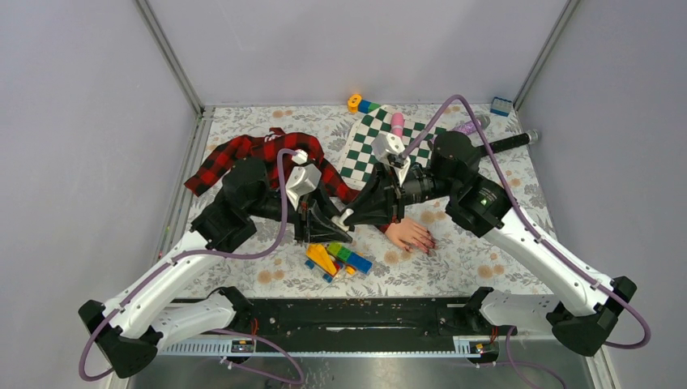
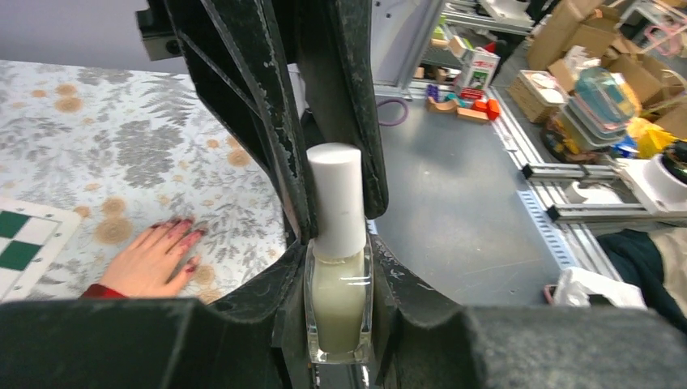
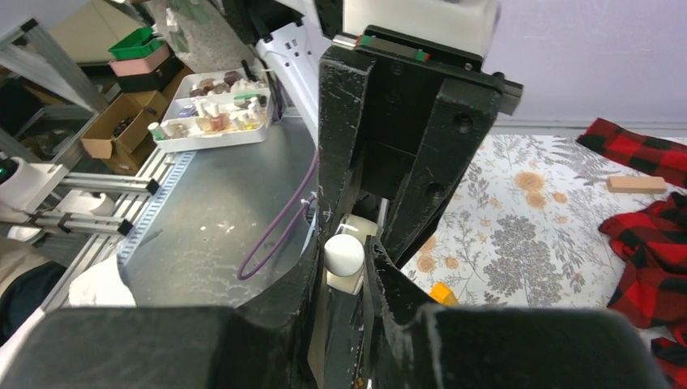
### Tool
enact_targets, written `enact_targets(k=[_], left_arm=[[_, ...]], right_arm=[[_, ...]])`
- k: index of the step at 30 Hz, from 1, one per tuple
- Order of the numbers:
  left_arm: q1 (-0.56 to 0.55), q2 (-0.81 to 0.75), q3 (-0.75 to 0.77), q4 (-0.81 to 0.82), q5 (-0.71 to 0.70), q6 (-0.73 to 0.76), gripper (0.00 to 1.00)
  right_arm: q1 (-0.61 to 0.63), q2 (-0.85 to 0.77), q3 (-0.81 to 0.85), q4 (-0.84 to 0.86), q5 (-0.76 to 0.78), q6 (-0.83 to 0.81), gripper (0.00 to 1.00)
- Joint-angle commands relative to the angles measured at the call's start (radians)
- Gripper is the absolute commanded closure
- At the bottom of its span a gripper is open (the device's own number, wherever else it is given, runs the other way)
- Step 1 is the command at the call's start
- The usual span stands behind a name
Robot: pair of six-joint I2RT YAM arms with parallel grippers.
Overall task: Paint the nails
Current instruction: Unscrew the nail polish bottle.
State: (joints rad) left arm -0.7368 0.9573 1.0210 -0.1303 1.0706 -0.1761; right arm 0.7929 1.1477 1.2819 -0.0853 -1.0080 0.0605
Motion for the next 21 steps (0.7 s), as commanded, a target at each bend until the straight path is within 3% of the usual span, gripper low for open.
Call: enact_targets(k=[1,2,4,7,13,16,21], left_arm=[[-0.003,-0.027,-0.013,-0.079,-0.107,0.132,1.0],[-0.005,-0.049,-0.021,-0.083,-0.167,0.146,1.0],[-0.008,-0.075,-0.032,-0.097,-0.297,0.168,1.0],[-0.03,-0.104,-0.046,-0.122,-0.475,0.224,1.0],[-0.098,-0.124,-0.062,-0.148,-0.818,0.268,1.0],[-0.102,-0.109,-0.053,-0.165,-0.91,0.268,1.0],[-0.103,-0.092,-0.046,-0.177,-0.994,0.259,1.0]], right_arm=[[-0.007,-0.065,0.056,0.104,0.143,0.043,0.62],[-0.007,-0.085,0.036,0.107,0.22,0.039,0.46],[-0.009,-0.127,-0.015,0.123,0.412,0.048,0.25],[-0.032,-0.168,-0.066,0.127,0.663,0.107,0.1],[-0.079,-0.146,-0.058,-0.001,0.88,0.324,0.13],[-0.079,-0.124,-0.063,-0.02,0.887,0.45,0.18],[-0.077,-0.069,-0.086,0.026,0.787,0.596,0.37]])
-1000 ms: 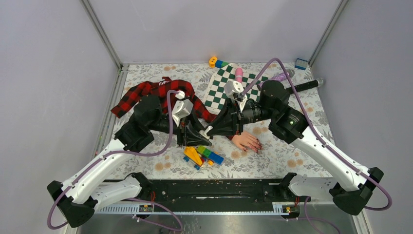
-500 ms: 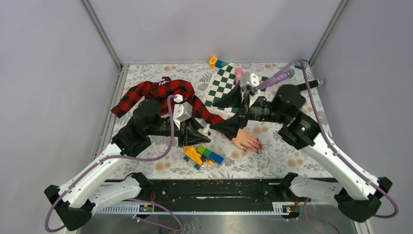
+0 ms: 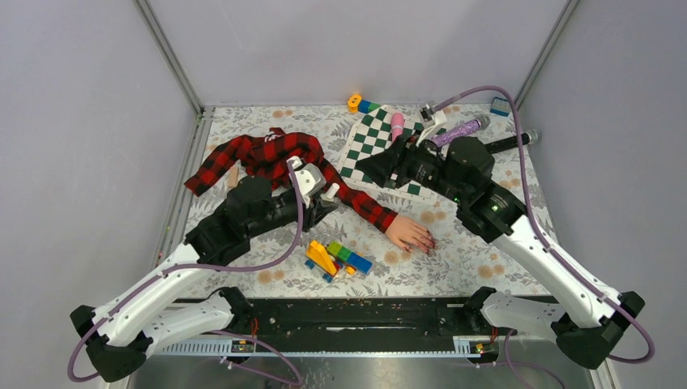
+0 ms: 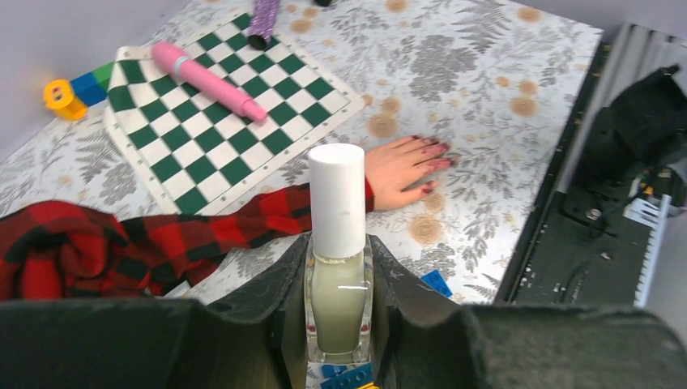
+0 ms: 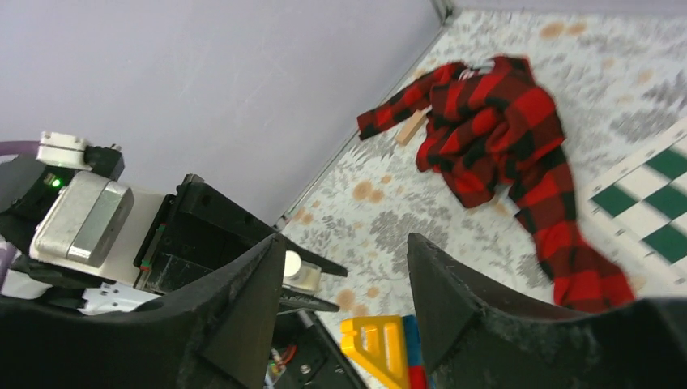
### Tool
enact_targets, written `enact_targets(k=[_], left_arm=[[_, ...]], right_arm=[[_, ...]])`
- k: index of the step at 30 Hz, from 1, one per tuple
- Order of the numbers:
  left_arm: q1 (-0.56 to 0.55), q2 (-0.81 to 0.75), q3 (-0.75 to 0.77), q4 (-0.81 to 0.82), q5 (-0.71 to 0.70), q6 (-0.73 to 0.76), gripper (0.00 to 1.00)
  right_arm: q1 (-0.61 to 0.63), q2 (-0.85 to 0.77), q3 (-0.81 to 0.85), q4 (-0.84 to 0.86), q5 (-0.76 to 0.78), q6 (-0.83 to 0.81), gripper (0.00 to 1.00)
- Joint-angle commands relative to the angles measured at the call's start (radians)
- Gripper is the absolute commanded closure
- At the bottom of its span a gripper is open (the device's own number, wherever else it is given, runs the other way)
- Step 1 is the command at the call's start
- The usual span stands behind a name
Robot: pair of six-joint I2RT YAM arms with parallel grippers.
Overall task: Paint the nails
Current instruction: Unscrew the nail polish bottle.
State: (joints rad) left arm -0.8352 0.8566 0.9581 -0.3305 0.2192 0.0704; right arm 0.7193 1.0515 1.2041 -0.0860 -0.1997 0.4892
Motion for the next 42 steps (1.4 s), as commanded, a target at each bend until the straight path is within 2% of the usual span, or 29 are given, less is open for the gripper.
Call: enact_targets(k=[1,4,14,21,31,34,37,38,42], left_arm=[[-0.004,0.013,0.018,0.019,-0.152,0.011,1.0],[-0.006,0.026,0.023,0.012,-0.173,0.009,1.0],[-0.006,0.029,0.022,0.01,-0.188,0.008,1.0],[-0.006,0.031,0.025,0.005,-0.194,0.01,1.0],[-0.006,0.039,0.03,-0.003,-0.215,0.008,1.0],[-0.006,0.04,0.029,-0.003,-0.216,0.008,1.0],[-0.006,0.041,0.031,-0.005,-0.206,0.006,1.0],[-0.006,0.041,0.034,-0.006,-0.196,0.008,1.0],[0.005,0.032,0.046,-0.012,-0.074,0.003,1.0]], right_arm=[[-0.004,0.039,-0.014,0.044,-0.044,0.192,0.39],[0.01,0.078,-0.019,0.076,-0.092,0.264,0.4],[0.116,0.232,0.083,0.003,-0.063,0.318,0.41],[0.139,0.252,0.103,0.024,-0.06,0.328,0.53],[0.158,0.277,0.12,-0.016,-0.068,0.324,0.55],[0.16,0.282,0.12,-0.016,-0.069,0.323,0.63],[0.161,0.282,0.124,-0.017,-0.069,0.312,0.94],[0.161,0.281,0.123,-0.015,-0.069,0.305,1.0],[0.16,0.261,0.115,0.035,-0.111,0.219,1.0]])
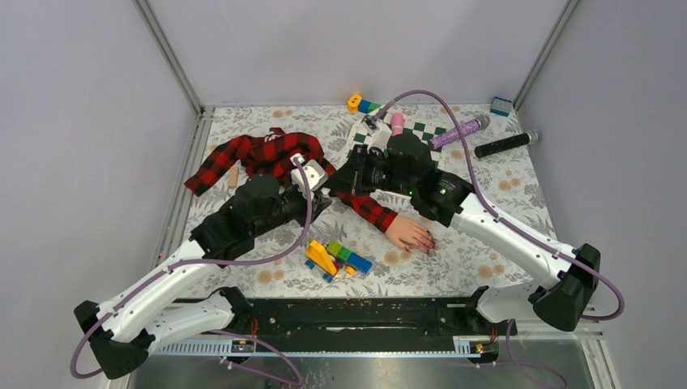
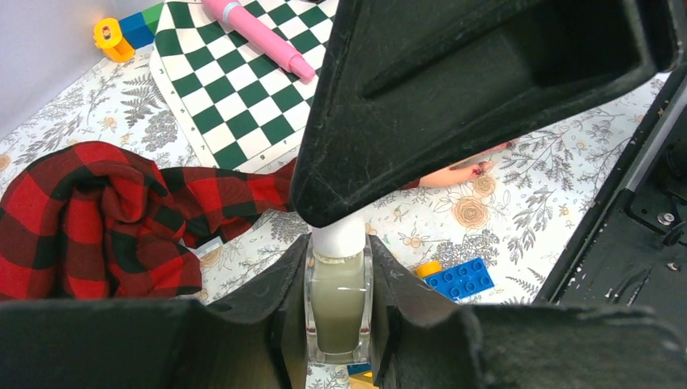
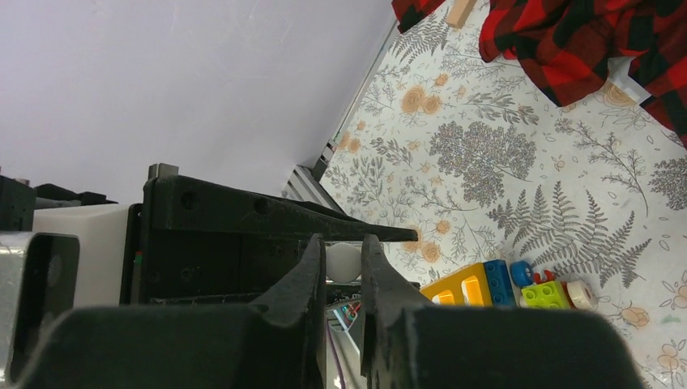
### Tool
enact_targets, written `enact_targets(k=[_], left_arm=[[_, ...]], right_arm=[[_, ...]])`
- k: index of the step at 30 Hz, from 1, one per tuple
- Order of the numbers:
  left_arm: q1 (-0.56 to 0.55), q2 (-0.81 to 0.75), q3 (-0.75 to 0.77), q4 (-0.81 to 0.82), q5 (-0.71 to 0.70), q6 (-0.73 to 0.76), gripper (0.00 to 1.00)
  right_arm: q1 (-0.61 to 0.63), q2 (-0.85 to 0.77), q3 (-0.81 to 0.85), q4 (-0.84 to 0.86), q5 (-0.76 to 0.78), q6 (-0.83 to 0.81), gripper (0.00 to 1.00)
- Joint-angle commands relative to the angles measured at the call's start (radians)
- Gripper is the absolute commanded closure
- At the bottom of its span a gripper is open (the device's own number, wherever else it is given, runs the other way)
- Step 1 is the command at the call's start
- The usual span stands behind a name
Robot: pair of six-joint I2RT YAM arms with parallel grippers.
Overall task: Paint the nails
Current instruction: Unscrew the nail polish bottle.
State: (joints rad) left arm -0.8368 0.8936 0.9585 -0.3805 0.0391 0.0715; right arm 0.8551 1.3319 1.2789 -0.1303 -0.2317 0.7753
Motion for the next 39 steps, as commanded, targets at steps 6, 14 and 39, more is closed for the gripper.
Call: enact_targets(k=[6,14,39], left_arm=[[0.049,-0.014,0.057,0.089,0.553,-0.049,1.0],[0.081,-0.013,0.033,0.254,0.913,-0.195,1.0],[0.114,0.011,0.004,0.395,1.017,-0.293,1.0]], right_arm=[[0.02,-0.064,0.082,0.096,-0.214,-0.26,1.0],[0.016,-0.106,0.135,0.102,-0.463,-0.432,1.0],[-0.035,-0.119,0.177,0.108,-0.648,-0.537,0.45]])
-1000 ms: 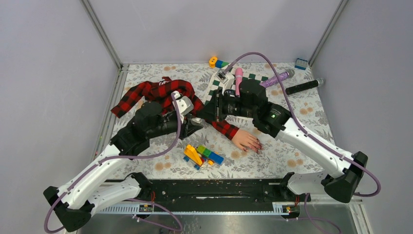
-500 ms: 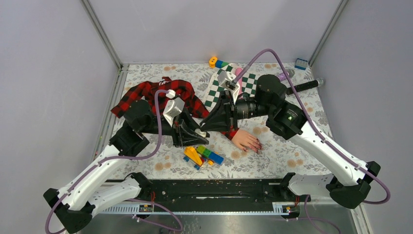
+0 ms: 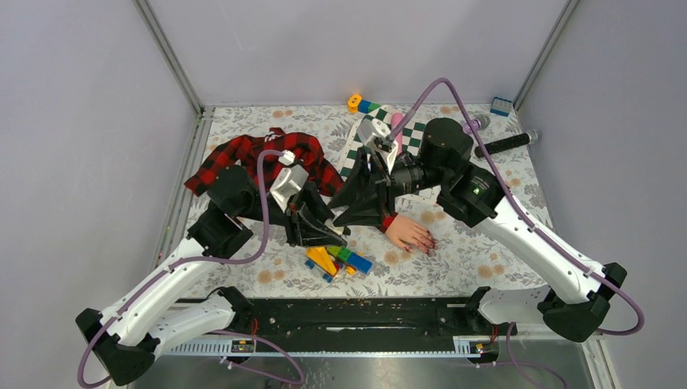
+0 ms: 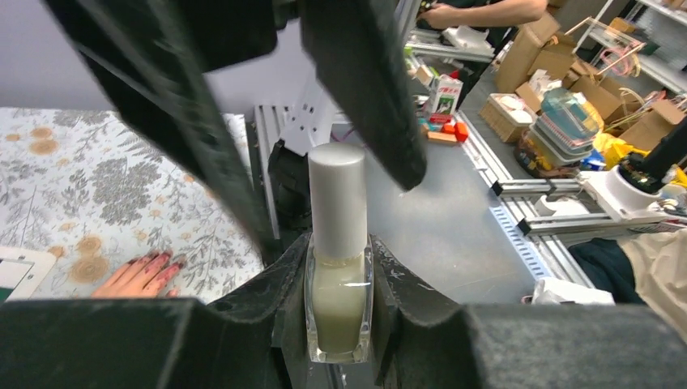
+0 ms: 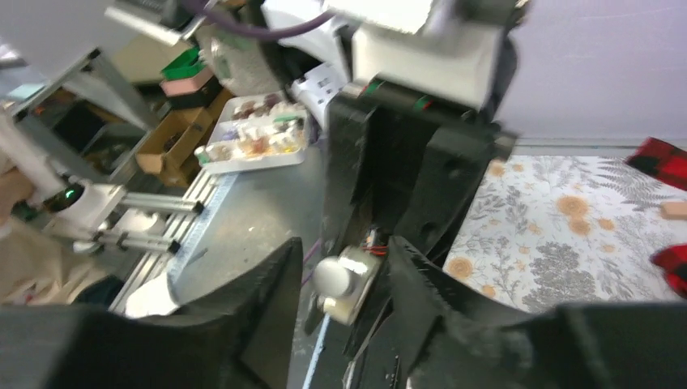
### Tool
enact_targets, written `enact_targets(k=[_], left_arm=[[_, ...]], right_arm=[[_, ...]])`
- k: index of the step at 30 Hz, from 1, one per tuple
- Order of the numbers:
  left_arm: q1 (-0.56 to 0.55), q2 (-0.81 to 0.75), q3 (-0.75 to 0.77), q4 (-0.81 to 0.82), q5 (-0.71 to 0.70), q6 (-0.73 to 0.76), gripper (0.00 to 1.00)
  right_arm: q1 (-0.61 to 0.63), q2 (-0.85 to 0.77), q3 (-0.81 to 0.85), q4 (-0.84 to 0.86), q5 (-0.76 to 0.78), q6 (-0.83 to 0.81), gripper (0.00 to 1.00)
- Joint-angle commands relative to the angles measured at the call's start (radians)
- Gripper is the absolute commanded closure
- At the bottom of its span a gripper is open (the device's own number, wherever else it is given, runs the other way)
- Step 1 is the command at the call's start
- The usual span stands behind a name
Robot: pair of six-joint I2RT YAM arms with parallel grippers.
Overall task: Paint the nails
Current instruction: Unscrew the nail polish bottle.
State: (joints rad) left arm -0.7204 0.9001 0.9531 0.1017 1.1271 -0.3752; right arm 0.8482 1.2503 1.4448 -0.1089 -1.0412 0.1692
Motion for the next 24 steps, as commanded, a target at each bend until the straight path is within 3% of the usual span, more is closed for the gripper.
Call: enact_targets(k=[1,3,6,13,16,24], left_arm=[[-0.004,-0.003,0.018,-0.146,-0.116,0.195,1.0],[-0.006,-0.019,0.034,-0.24,-0.229,0.271,1.0],[-0.016,-0.039,0.048,-0.335,-0.42,0.353,1.0],[-0.065,-0.05,0.045,-0.398,-0.839,0.409,1.0],[-0.072,-0.041,0.045,-0.406,-0.933,0.404,1.0],[-0.073,-0.018,0.051,-0.423,-1.0,0.398,1.0]], right_arm=[[-0.047,-0.052,-0.005,0.087,0.234,0.09,0.34],[-0.086,-0.075,-0.038,0.088,0.348,0.137,0.23],[-0.132,-0.09,-0.077,0.071,0.478,0.226,0.21],[-0.135,-0.048,-0.094,-0.066,0.676,0.382,0.33],[-0.134,-0.035,-0.118,-0.048,0.662,0.448,0.39],[-0.068,0.023,-0.135,-0.02,0.65,0.516,0.38]])
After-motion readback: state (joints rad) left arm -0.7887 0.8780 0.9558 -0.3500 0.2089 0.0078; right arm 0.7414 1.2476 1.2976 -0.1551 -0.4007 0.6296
